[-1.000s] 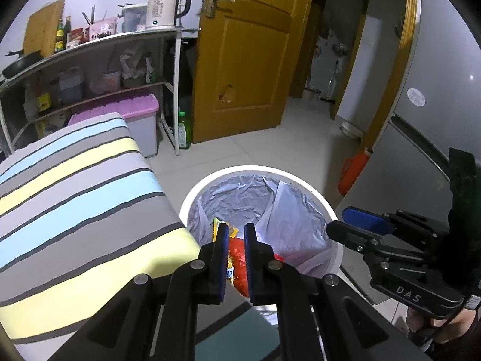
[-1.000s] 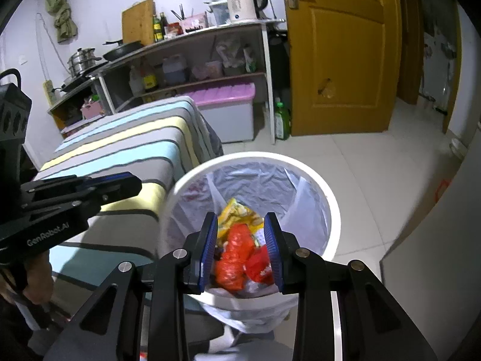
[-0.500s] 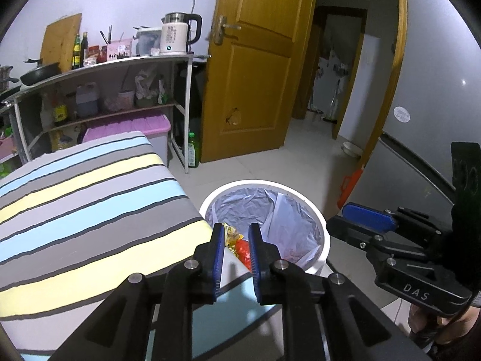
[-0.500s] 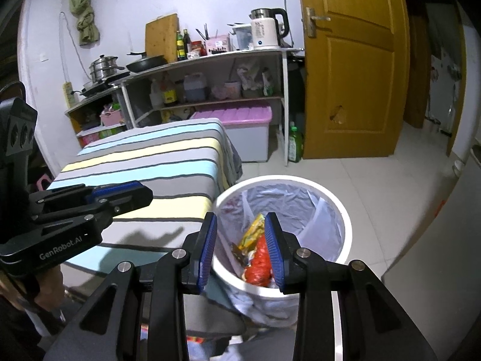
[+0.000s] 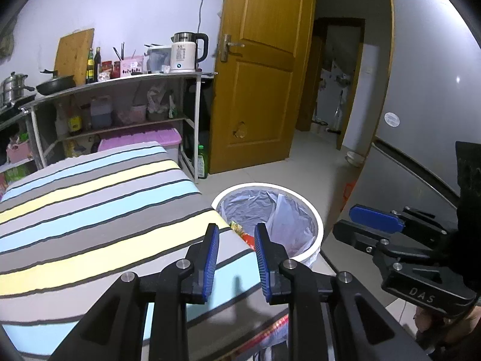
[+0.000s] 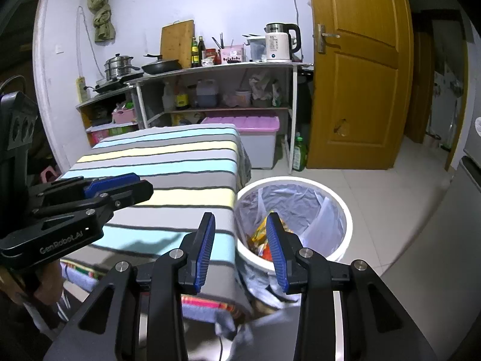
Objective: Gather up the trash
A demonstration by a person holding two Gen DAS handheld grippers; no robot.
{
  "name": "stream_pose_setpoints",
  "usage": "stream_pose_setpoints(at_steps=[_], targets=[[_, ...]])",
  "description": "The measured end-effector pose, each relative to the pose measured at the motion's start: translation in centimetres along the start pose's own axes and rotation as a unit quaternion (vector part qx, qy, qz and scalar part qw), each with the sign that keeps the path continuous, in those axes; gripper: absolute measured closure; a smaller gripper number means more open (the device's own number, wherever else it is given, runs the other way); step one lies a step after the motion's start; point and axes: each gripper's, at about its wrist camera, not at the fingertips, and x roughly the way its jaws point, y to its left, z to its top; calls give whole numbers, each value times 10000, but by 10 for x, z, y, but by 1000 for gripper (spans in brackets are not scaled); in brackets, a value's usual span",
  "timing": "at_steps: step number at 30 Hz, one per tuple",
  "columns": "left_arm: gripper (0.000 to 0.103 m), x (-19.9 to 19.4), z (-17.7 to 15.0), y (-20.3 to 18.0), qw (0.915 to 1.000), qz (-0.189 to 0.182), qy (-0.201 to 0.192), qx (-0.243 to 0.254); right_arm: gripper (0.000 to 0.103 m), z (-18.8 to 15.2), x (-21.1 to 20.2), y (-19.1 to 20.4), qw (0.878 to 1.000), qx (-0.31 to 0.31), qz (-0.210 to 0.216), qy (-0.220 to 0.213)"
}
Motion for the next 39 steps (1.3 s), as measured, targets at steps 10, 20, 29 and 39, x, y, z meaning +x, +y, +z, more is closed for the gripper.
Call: stream_pose_setpoints(at_steps=[10, 20, 29, 39], targets=[[79, -30, -18, -5, 9997, 159, -140, -91, 66, -15, -24, 7, 9999, -19, -28, -126], [79, -34, -21, -9, 9994, 255, -178, -138, 66, -23, -26, 5, 9999, 27, -38, -118], [79, -32, -23, -11, 9994, 282, -154, -137, 66, -24, -24, 1, 9999, 58, -54, -108], [79, -28, -23, -11, 9994, 303, -135, -137, 66, -26, -23, -1, 9999, 57, -64, -93]])
